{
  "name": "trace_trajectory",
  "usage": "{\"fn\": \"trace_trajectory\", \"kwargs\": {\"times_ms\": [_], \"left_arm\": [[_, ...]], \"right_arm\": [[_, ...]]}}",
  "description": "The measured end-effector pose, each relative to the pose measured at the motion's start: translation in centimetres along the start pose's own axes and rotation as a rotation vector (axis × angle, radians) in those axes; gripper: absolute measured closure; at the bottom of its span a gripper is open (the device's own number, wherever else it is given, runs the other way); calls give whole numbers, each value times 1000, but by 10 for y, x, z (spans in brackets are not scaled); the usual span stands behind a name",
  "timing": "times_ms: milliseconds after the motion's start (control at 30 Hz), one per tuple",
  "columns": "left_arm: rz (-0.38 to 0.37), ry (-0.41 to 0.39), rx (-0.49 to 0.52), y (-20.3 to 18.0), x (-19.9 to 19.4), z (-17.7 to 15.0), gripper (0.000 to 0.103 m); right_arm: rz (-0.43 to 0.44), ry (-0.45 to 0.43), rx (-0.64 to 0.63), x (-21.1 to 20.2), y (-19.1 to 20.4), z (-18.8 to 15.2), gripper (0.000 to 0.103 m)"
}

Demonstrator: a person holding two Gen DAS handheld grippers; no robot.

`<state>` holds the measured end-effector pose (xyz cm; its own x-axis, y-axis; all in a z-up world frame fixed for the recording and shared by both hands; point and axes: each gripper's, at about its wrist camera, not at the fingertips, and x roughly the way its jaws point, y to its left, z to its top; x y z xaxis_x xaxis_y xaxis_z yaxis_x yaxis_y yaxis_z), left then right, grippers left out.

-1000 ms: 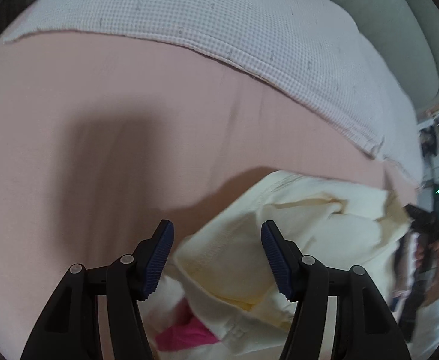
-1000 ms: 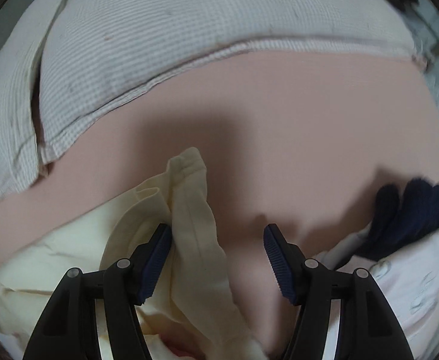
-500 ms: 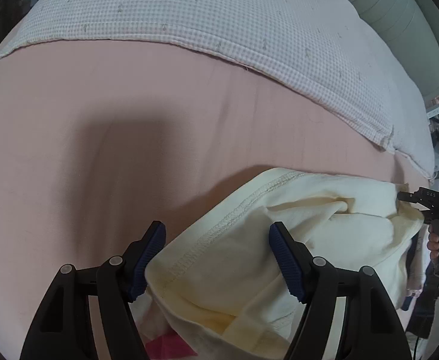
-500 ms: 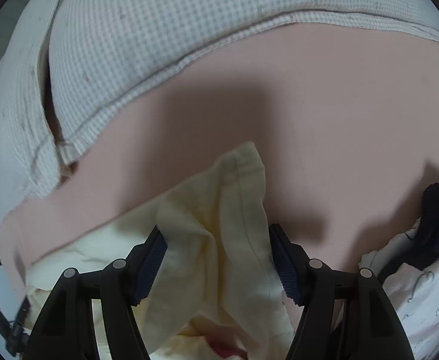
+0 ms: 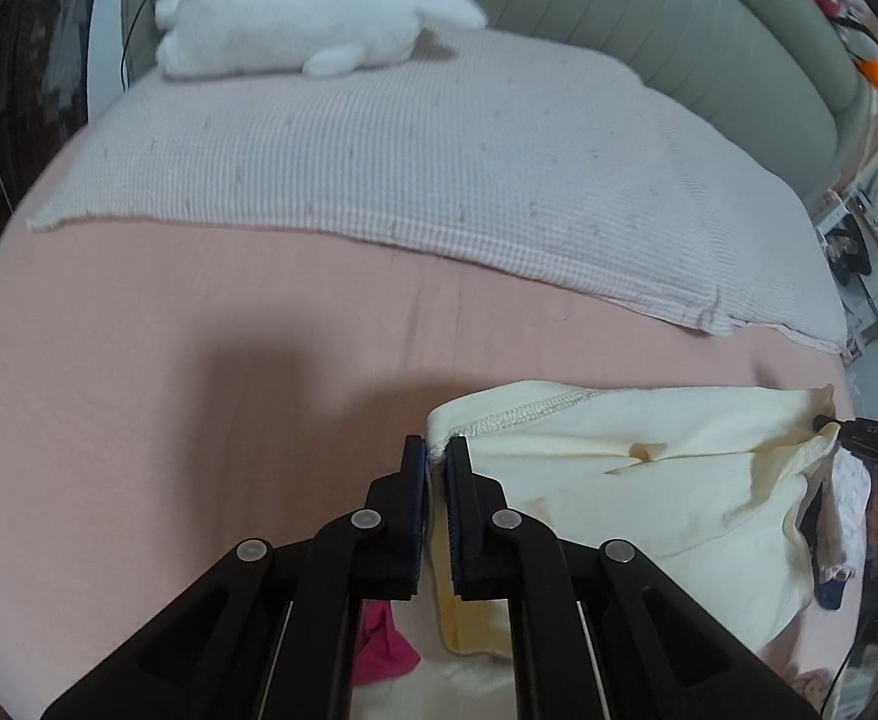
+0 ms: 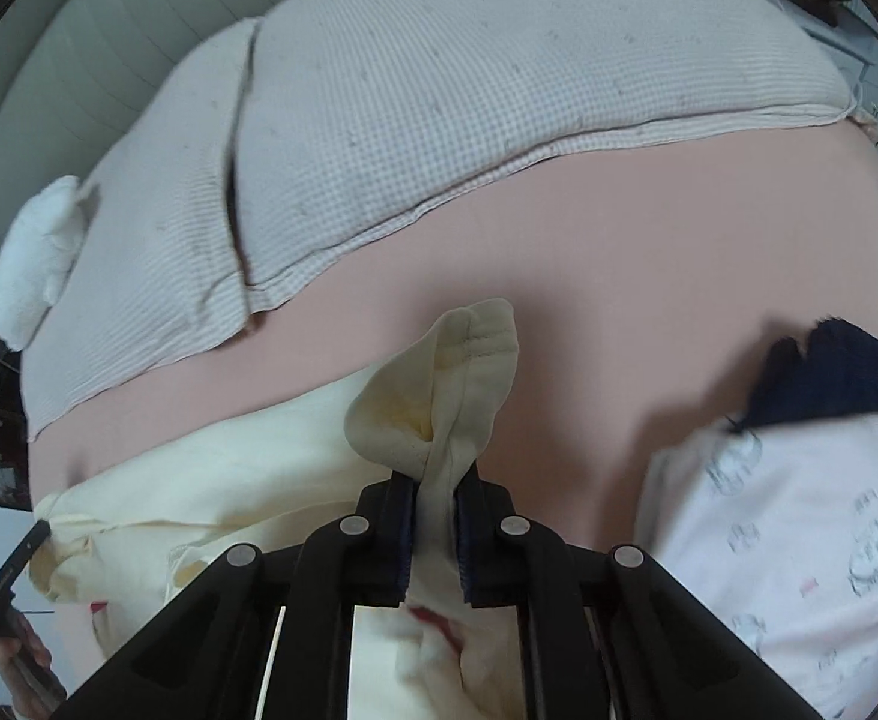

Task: Fold clothes

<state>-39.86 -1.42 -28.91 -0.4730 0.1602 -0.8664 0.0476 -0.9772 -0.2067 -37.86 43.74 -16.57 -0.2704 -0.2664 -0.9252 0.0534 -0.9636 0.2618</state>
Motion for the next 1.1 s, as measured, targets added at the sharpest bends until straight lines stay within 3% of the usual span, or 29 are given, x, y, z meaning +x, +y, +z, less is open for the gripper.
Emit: {"fn": "trace_trajectory", "kwargs": {"times_ms": [233,400,500,667,767,833,933,1100], "left_arm": [[53,-50,54,-9,-31,-33,98],[40,-46,11,-4,-60,-73,98],[62,1,15,1,-57,-97,97],[179,134,84,3,-15,-128,95],[158,141,40,11,-9,-133,95],[177,123,18,17,-13,-132,95],[223,108,-25,36,-22,-131,95],[200,92,-96,59,-38,-132,95]], "right_arm": [[13,-27,-59,-41,-5,-52,94],[11,-25,-76,-52,-10,-88,94],[10,8,-82,-49,-18,-110,94],[-48,62,-150,-19,-14,-133,94],[-69,46,-173,-19,-14,-133,93],[-67,45,-186,-24,-17,-134,90],[-89,38,-183,-35,-29,-136,73],[-84,15,-190,-55,-37,-144,68]]}}
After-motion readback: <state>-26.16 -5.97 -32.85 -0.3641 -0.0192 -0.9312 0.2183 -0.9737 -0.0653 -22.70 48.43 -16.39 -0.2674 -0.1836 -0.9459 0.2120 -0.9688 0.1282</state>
